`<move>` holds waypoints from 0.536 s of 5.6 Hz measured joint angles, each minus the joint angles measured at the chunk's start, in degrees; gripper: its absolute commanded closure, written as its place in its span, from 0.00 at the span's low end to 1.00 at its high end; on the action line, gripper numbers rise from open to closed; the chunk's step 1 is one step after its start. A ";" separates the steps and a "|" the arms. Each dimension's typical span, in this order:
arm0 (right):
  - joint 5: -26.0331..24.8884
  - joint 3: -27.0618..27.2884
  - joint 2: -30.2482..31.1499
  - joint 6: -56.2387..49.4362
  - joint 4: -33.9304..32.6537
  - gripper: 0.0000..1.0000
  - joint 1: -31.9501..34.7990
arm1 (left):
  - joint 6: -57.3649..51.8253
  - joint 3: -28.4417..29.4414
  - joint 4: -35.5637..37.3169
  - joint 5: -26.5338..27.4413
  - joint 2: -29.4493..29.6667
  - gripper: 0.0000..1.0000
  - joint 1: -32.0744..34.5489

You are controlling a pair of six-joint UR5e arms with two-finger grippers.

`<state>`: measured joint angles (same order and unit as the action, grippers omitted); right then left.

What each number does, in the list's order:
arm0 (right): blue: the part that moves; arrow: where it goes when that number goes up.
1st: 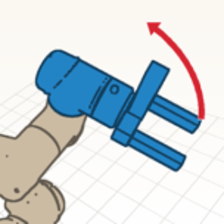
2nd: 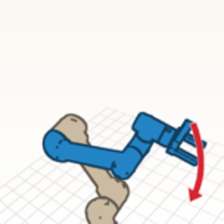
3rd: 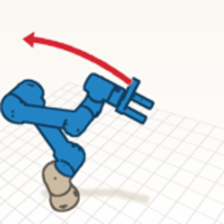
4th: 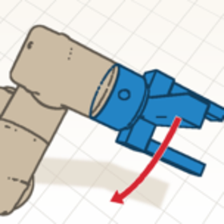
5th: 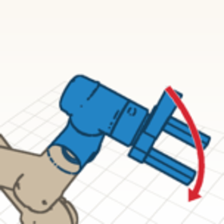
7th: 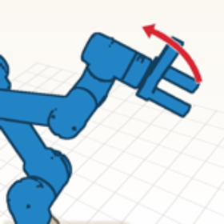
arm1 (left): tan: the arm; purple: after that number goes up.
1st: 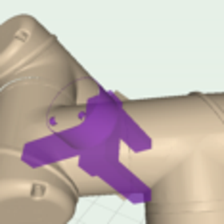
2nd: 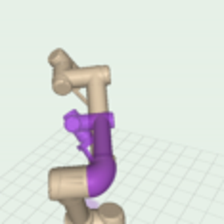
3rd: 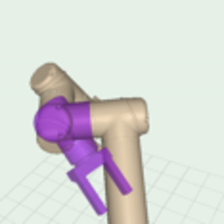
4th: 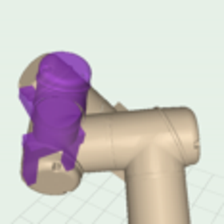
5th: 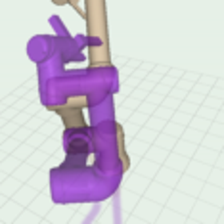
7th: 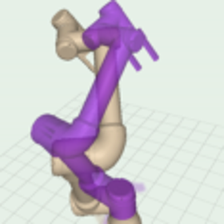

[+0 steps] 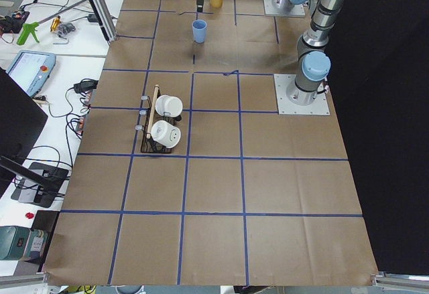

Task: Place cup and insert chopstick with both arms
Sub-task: 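Set blue cup at center with left gripper while right gripper carries chopstick above, then lower the pink chopstick into the blue cup with the right gripper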

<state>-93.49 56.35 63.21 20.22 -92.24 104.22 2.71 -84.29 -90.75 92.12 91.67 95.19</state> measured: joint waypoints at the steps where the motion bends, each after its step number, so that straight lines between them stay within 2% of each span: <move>1: -0.40 -2.11 -3.23 2.94 -0.84 0.93 2.43 | -0.14 0.05 -0.46 -0.01 -0.18 0.01 -0.27; 3: -0.21 -1.93 -6.15 5.63 -1.68 0.93 4.88 | -0.01 0.08 -0.75 0.10 -0.32 0.01 -0.31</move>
<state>-93.70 54.42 57.06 25.85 -93.93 109.10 2.70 -84.20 -91.50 92.22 91.35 94.87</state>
